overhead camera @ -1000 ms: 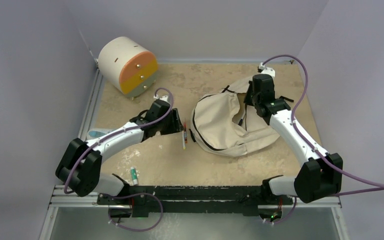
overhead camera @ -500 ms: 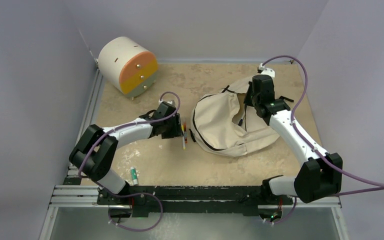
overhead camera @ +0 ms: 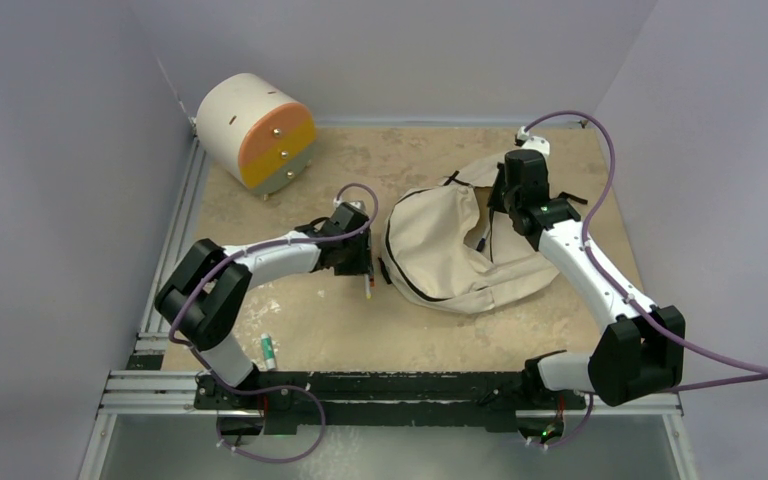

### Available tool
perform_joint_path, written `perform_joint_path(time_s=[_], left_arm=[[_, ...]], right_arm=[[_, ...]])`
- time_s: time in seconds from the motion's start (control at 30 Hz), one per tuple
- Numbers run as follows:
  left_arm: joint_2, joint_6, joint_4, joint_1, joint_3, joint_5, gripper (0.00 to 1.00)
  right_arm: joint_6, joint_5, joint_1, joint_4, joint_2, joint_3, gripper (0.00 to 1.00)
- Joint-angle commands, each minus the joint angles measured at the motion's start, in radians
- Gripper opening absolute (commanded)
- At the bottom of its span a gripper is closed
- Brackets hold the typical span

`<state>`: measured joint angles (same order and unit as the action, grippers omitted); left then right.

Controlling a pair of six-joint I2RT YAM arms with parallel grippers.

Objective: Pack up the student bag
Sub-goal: Pick up the stationery from the center of the board.

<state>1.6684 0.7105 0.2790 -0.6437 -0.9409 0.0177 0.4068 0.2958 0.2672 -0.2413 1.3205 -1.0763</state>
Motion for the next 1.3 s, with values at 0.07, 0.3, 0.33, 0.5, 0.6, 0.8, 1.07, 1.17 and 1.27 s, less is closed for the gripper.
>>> perform_joint_path(time_s=[0.07,0.3,0.33,0.5,0.6,0.8,1.07,1.17,1.27], left_arm=[[0.007,-0.024,0.038,-0.015,-0.033,0.066,0.36],[-0.015,-0.019,0.050,-0.014,-0.009,0.077,0.35],[-0.015,-0.019,0.050,-0.015,-0.003,0.080,0.35],[0.006,-0.033,0.060,-0.015,-0.001,0.088,0.28],[0.034,-0.053,0.072,-0.014,-0.019,0.092,0.27],[0.109,-0.090,0.158,-0.034,-0.094,0.171,0.26],[0.162,-0.110,0.254,-0.063,-0.139,0.291,0.21],[0.164,-0.105,0.266,-0.066,-0.134,0.299,0.10],[0.148,-0.086,0.282,-0.066,-0.138,0.298,0.00]], right_arm=[[-0.008,0.020,-0.009,0.034,-0.037,0.001,0.00],[-0.006,0.009,-0.008,0.038,-0.030,-0.002,0.00],[-0.005,0.008,-0.008,0.039,-0.030,-0.002,0.00],[-0.008,0.011,-0.008,0.036,-0.033,-0.005,0.00],[-0.010,0.015,-0.008,0.035,-0.035,-0.006,0.00],[-0.010,0.012,-0.009,0.034,-0.031,-0.010,0.00],[-0.008,0.009,-0.009,0.037,-0.029,-0.005,0.00],[-0.007,0.008,-0.008,0.038,-0.030,-0.002,0.00],[-0.006,0.008,-0.009,0.036,-0.033,-0.003,0.00]])
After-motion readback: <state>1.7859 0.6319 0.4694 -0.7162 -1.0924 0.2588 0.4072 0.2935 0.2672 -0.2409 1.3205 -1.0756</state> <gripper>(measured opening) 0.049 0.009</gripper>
